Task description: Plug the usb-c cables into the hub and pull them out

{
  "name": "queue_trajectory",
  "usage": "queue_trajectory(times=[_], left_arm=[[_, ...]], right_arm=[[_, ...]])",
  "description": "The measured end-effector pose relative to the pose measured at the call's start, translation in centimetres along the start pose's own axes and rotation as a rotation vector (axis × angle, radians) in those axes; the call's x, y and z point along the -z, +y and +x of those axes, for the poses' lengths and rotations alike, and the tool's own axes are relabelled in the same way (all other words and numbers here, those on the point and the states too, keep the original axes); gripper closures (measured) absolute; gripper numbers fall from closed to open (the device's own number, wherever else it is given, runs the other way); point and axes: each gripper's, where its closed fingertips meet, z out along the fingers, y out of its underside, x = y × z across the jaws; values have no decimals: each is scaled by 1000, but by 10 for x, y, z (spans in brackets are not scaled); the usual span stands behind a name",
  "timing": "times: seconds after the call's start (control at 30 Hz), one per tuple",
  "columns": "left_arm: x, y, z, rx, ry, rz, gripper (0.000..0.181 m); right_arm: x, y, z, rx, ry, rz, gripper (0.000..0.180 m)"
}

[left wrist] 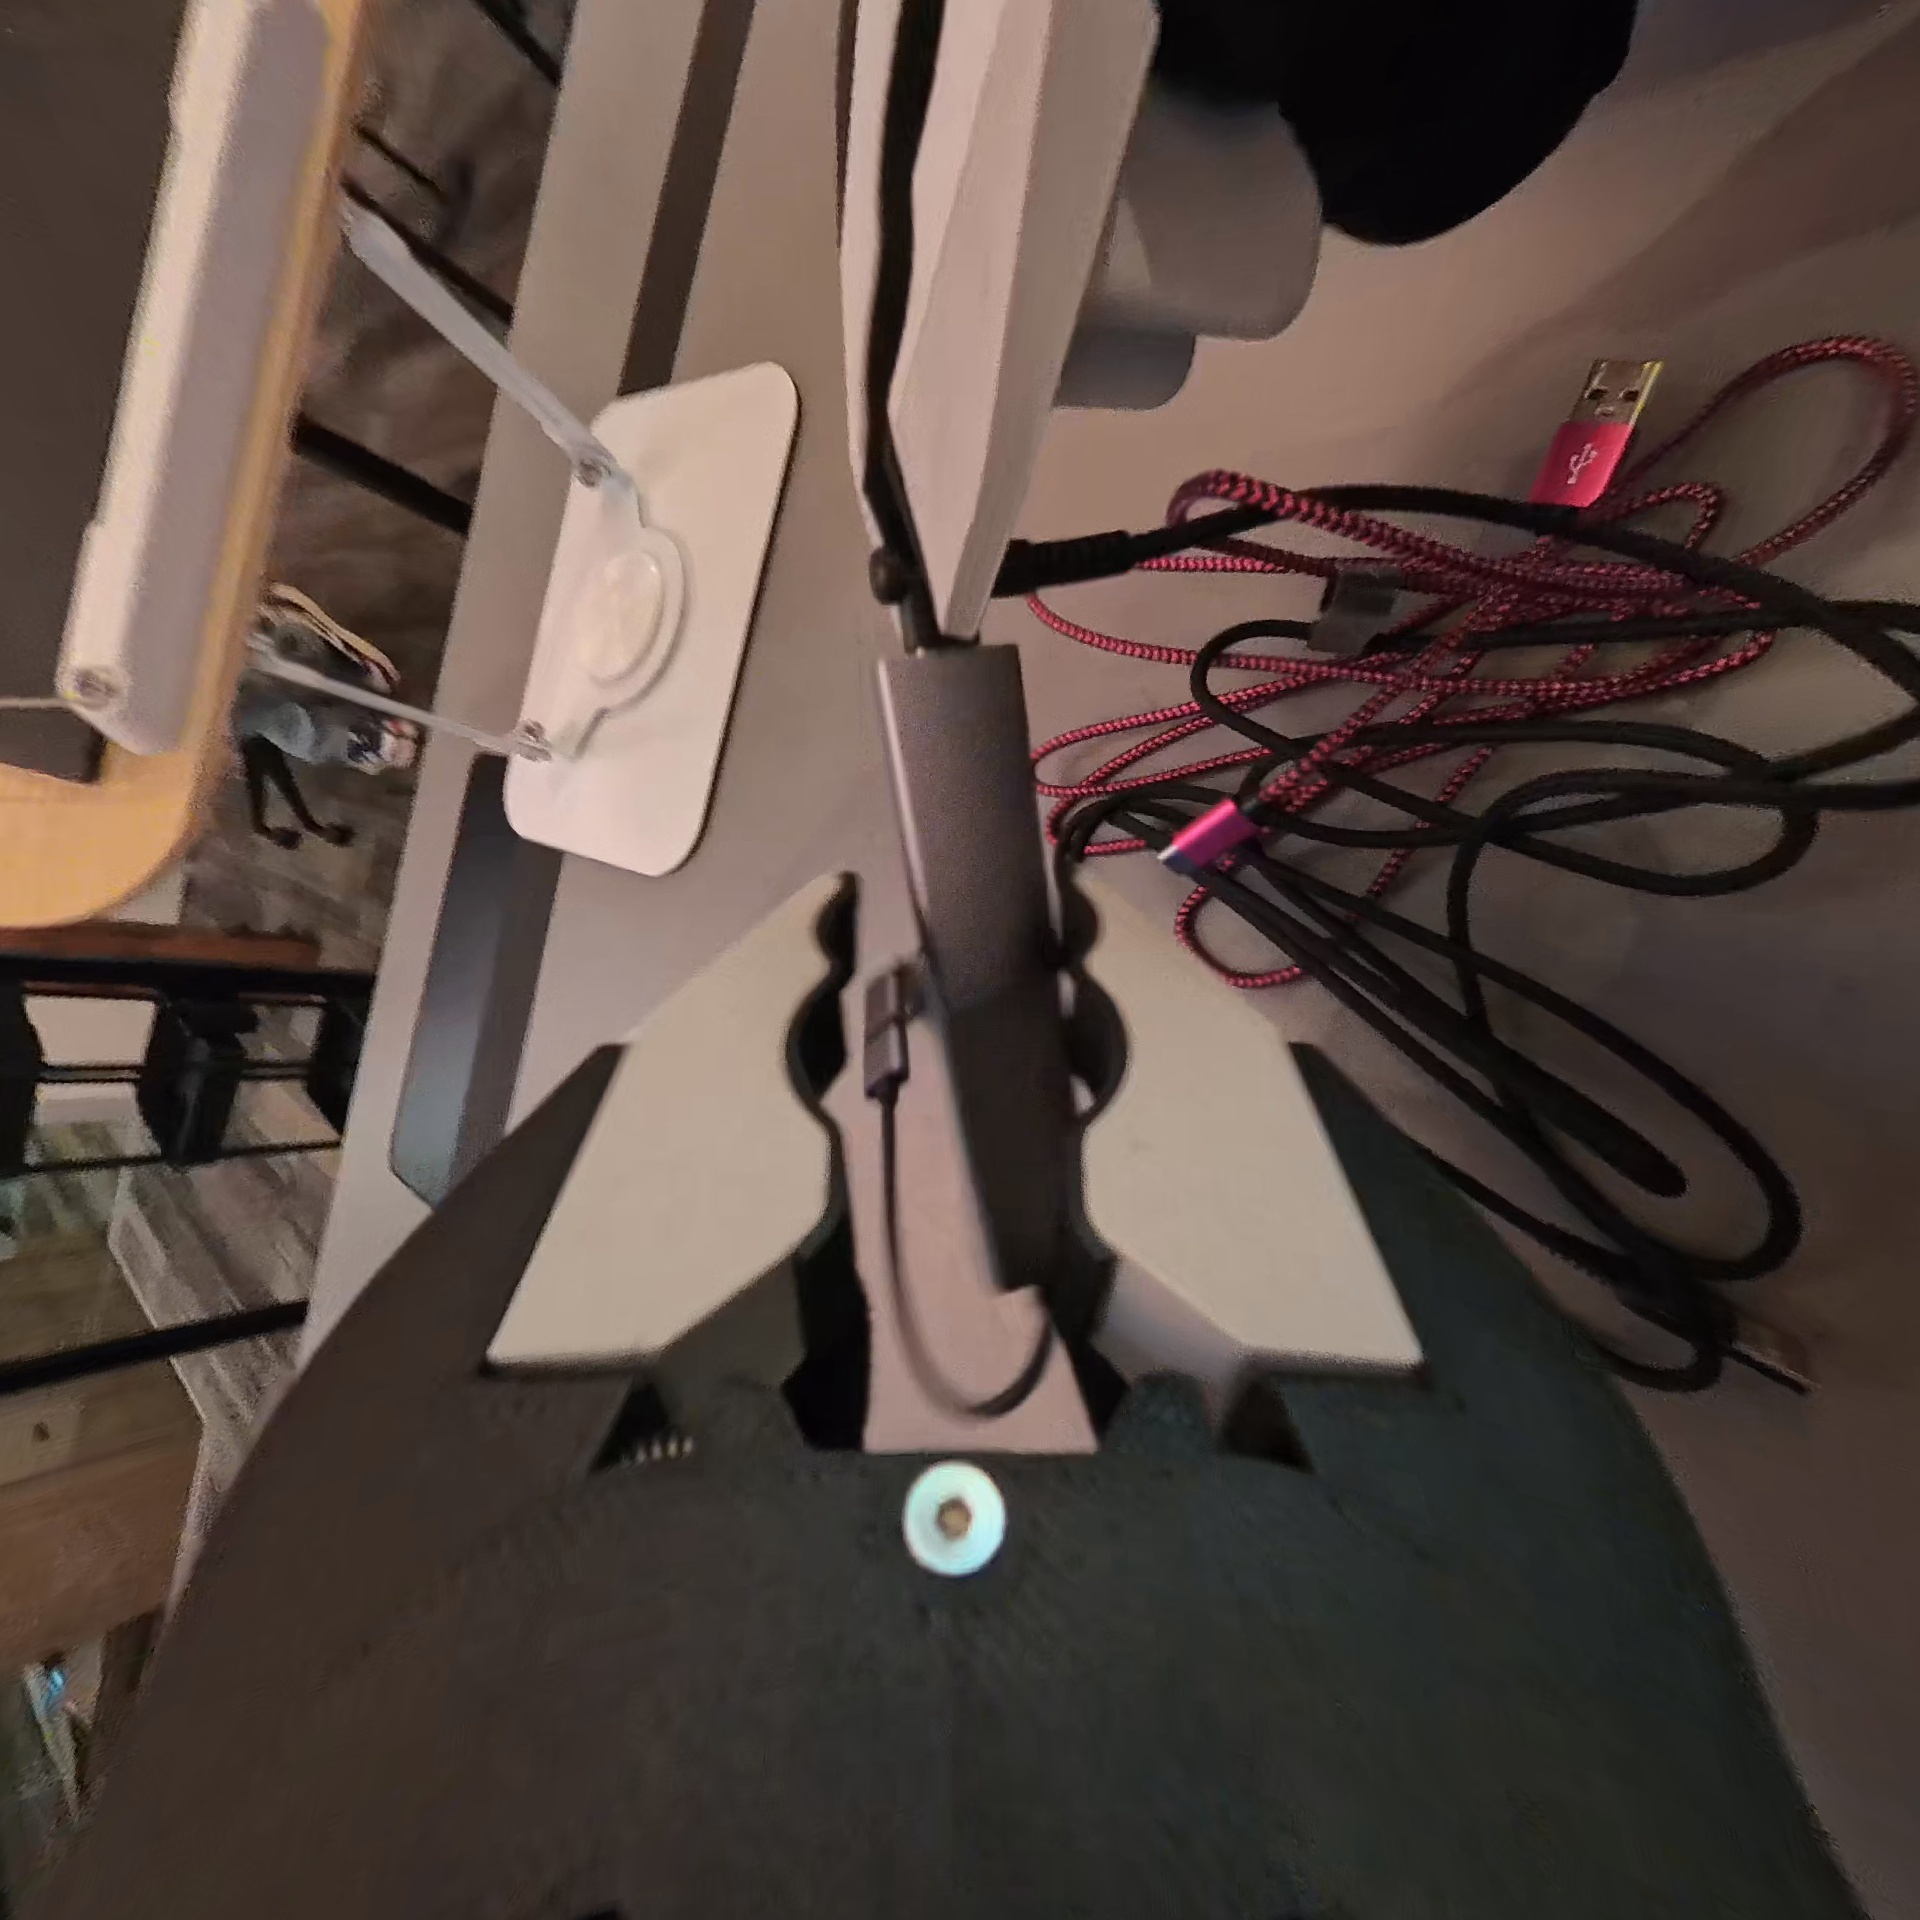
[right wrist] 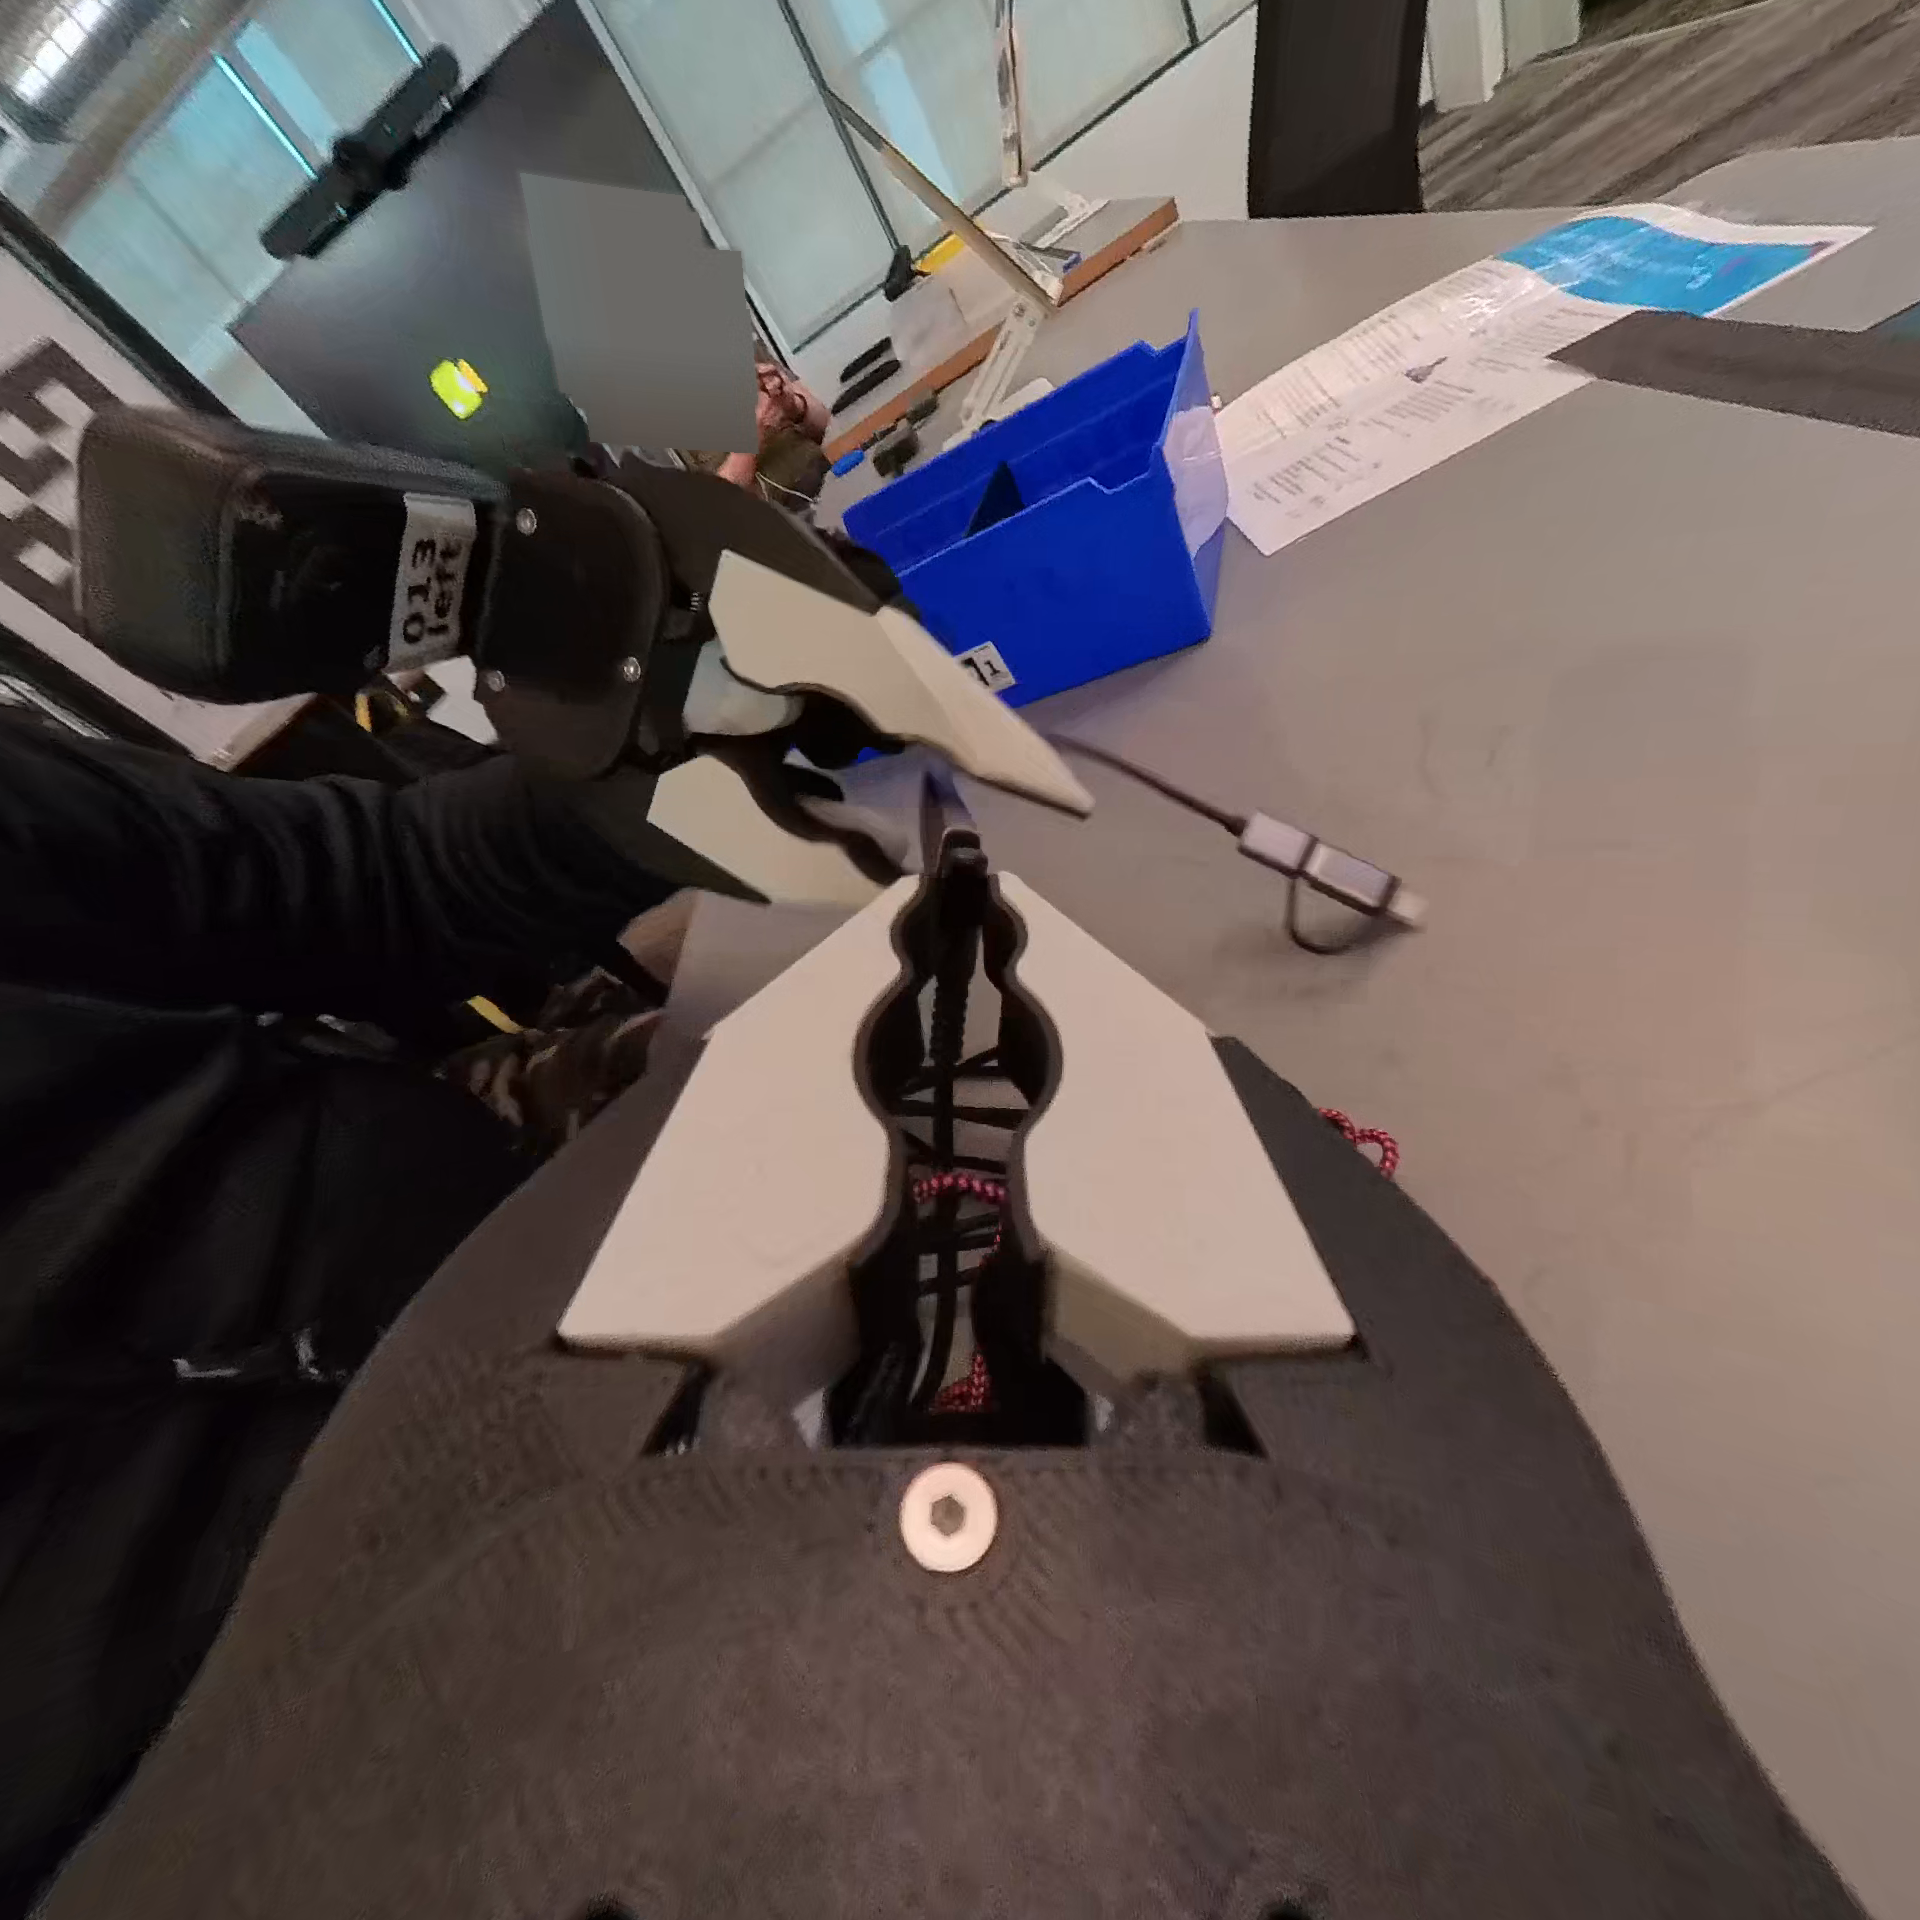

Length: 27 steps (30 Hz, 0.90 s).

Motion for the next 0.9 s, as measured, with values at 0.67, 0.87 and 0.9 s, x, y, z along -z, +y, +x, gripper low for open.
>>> queue_trajectory(times=[0.67, 0.87, 0.9], left_arm=[[-22, -11, -11, -196, -236, -123, 163], [-20, -14, -18, -151, -227, -82, 162], [-19, -15, -20, -135, -228, -71, 162]], right_arm=[[-4, 6, 3, 470, 332, -174, 174], [-2, -2, 5, 568, 453, -171, 175], [-2, -5, 4, 568, 466, -157, 175]])
